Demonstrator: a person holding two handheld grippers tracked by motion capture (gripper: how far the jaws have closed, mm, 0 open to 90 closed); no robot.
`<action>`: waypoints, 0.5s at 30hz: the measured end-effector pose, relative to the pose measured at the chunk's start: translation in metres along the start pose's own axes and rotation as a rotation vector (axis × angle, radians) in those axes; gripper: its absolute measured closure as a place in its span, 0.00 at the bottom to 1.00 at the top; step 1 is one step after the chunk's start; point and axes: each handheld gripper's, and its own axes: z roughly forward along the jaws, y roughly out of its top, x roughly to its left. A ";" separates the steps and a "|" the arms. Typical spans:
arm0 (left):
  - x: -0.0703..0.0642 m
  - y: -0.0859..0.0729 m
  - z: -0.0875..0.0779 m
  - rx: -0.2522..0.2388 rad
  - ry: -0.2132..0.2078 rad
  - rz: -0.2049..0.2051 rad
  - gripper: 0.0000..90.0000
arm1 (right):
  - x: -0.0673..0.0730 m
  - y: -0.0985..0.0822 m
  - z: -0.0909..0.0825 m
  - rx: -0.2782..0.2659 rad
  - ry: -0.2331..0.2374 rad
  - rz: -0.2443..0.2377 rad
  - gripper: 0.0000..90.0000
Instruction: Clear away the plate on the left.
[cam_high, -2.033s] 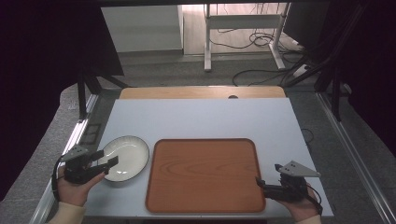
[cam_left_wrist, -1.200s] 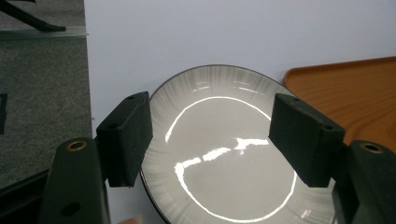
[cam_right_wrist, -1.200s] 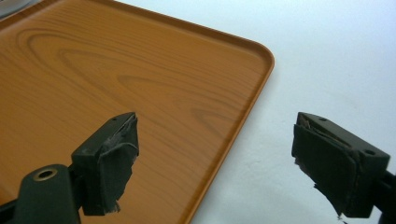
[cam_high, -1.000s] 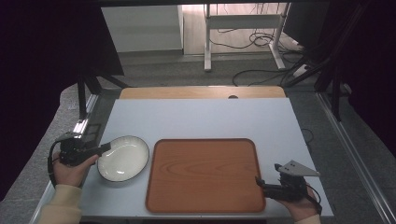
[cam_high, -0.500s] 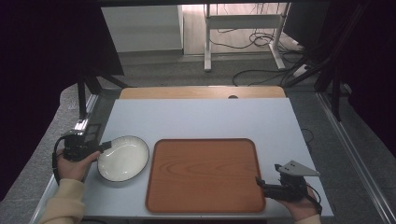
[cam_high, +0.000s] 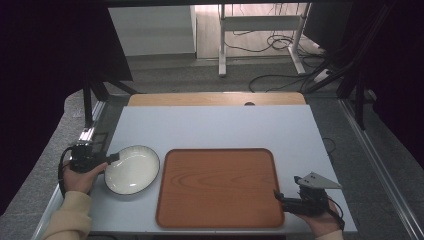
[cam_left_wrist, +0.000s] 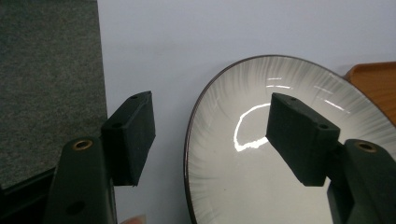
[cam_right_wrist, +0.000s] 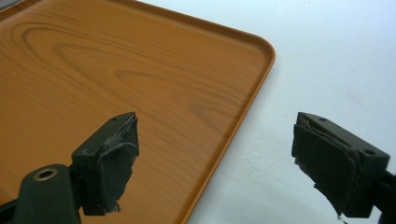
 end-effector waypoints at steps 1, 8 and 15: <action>0.001 0.000 0.001 0.004 -0.001 -0.002 0.35 | 0.000 0.000 0.000 0.001 0.000 -0.002 0.17; 0.005 -0.004 0.007 0.008 -0.017 -0.012 0.36 | -0.001 -0.001 0.001 0.005 0.003 -0.001 0.17; 0.008 -0.006 0.012 0.023 -0.041 -0.023 0.40 | 0.000 -0.001 0.001 0.010 0.004 -0.004 0.17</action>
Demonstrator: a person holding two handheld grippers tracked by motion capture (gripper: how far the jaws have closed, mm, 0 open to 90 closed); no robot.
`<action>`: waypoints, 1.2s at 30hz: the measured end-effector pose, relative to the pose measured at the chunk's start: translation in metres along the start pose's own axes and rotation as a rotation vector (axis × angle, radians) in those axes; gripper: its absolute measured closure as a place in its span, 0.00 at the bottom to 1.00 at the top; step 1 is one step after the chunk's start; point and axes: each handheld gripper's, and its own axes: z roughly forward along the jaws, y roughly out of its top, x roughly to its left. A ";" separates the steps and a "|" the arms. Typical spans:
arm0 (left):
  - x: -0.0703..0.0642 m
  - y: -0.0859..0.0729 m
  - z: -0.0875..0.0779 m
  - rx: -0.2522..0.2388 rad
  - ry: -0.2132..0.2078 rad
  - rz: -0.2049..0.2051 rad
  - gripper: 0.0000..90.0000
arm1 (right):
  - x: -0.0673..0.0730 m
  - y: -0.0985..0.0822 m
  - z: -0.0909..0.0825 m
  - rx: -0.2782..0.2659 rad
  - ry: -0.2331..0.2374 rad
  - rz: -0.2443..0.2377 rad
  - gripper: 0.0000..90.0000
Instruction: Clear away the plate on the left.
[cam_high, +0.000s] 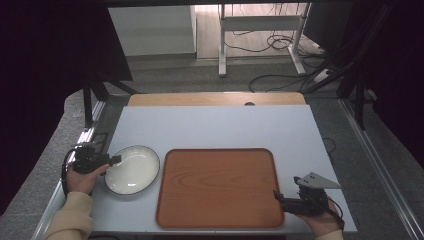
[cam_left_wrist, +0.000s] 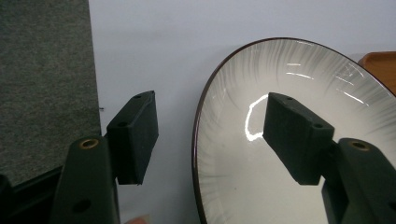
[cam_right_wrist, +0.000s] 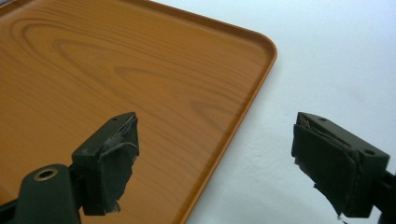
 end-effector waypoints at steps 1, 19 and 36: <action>0.000 0.000 0.000 0.000 0.000 0.000 0.41 | 0.000 0.000 0.000 0.000 0.000 0.000 0.17; 0.003 -0.007 0.009 0.031 -0.034 -0.016 0.52 | 0.000 -0.001 0.001 0.007 0.002 -0.003 0.17; -0.001 -0.008 0.014 0.035 -0.060 -0.015 0.61 | -0.001 -0.001 0.001 0.014 0.000 -0.004 0.17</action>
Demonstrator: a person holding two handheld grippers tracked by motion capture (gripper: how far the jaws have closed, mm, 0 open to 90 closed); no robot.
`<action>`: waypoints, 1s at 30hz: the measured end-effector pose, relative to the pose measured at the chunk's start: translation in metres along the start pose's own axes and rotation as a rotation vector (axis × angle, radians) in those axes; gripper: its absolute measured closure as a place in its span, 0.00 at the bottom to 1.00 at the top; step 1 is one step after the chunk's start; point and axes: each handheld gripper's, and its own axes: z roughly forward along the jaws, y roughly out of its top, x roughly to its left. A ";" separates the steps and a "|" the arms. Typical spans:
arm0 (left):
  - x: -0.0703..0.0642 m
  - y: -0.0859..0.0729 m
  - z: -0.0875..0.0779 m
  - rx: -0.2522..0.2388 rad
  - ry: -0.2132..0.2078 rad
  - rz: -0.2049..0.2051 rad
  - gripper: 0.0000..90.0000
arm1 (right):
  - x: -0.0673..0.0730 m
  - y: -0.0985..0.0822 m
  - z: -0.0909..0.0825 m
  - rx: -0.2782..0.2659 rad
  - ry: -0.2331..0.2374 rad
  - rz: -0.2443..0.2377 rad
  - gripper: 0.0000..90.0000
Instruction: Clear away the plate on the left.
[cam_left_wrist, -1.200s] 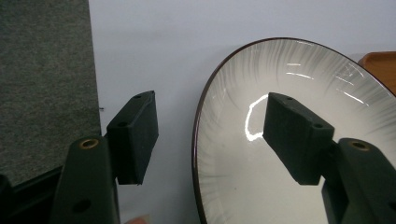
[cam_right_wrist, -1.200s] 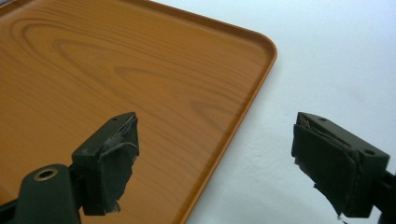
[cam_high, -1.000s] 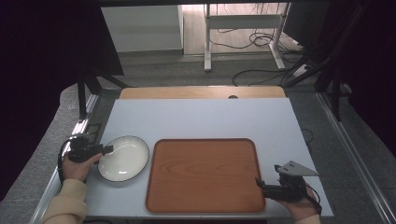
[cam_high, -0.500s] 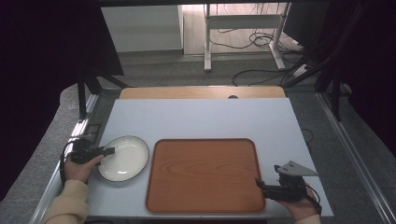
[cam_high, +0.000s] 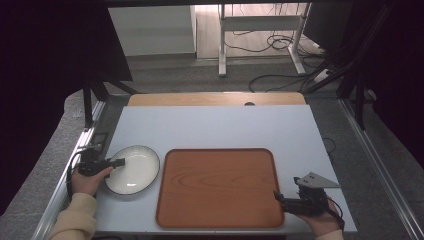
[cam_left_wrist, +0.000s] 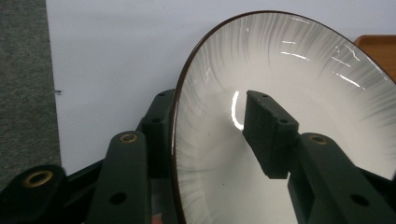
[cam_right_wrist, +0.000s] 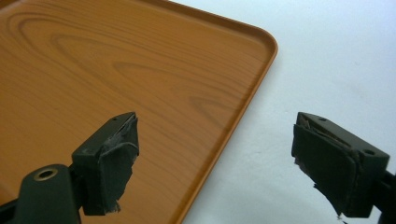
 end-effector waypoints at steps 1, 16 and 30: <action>0.001 0.000 0.000 -0.003 -0.002 -0.005 0.62 | 0.000 0.000 0.000 0.000 0.000 0.000 0.17; 0.011 -0.004 -0.009 -0.055 -0.054 -0.095 0.85 | 0.000 0.000 -0.001 -0.002 -0.004 0.001 0.17; 0.005 0.001 -0.023 -0.096 -0.089 -0.097 0.94 | -0.001 0.001 -0.003 -0.009 -0.010 0.003 0.17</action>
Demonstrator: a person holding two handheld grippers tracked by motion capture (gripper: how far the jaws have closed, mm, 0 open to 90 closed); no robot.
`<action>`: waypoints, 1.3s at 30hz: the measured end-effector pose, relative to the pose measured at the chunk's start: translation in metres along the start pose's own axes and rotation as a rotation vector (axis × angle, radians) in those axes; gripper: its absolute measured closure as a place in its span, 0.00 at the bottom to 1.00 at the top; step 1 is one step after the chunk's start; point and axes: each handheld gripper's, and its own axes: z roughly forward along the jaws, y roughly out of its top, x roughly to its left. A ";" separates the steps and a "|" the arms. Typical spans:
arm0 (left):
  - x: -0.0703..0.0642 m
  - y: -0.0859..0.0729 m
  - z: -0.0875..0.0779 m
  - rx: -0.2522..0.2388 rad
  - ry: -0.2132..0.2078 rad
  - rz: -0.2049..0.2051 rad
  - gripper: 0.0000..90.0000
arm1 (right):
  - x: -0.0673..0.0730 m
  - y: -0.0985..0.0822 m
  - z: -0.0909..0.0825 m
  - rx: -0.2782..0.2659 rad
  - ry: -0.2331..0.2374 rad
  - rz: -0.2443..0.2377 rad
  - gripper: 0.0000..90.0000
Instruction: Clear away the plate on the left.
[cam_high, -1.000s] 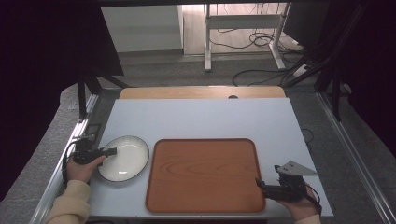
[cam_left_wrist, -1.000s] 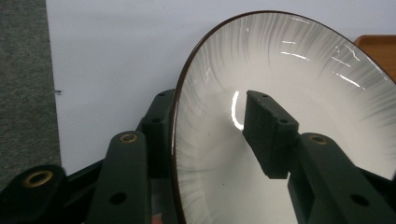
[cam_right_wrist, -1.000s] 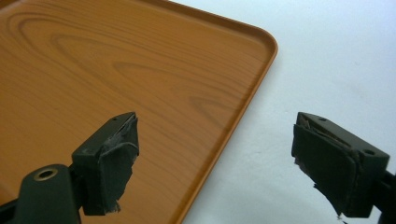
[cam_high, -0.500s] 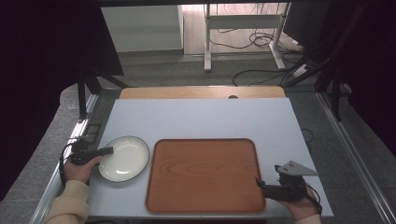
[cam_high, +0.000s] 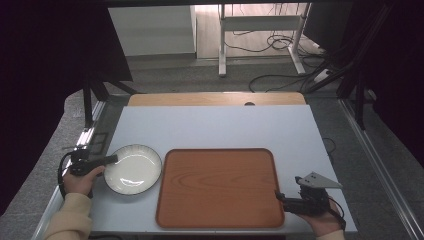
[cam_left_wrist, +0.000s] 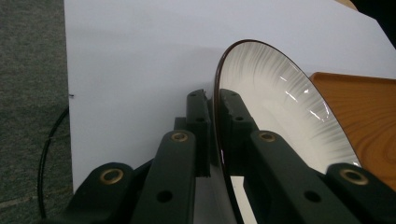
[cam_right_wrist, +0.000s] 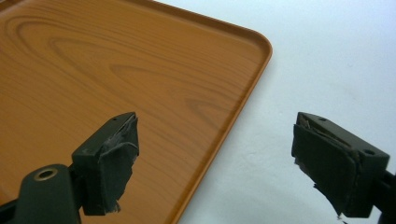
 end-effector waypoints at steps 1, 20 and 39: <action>0.000 0.000 0.000 0.000 0.000 0.000 0.94 | 0.000 0.000 0.000 0.000 0.000 0.000 0.17; -0.015 0.005 -0.012 -0.076 -0.001 0.052 0.92 | -0.001 0.000 -0.001 -0.003 -0.010 0.003 0.17; -0.025 0.010 -0.028 -0.144 -0.020 0.081 0.92 | -0.002 0.000 -0.001 -0.004 -0.008 0.003 0.17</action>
